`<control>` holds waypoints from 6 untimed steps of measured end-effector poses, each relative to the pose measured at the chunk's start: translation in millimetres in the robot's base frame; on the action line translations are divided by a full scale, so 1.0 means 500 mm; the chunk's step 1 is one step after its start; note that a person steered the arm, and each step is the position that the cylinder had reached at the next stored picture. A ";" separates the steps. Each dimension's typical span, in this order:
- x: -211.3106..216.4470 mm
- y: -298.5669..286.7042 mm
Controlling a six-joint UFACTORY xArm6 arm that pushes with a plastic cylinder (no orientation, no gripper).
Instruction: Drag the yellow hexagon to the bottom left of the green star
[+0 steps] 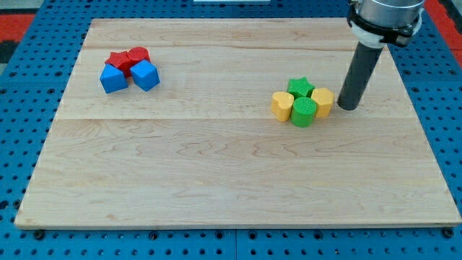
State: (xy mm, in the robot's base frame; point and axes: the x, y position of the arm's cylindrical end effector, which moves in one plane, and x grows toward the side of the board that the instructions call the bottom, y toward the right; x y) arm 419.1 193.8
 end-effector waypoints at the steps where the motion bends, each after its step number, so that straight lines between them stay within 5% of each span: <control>1: 0.001 -0.002; 4: -0.112 -0.313; 5: -0.117 -0.338; 6: -0.125 -0.153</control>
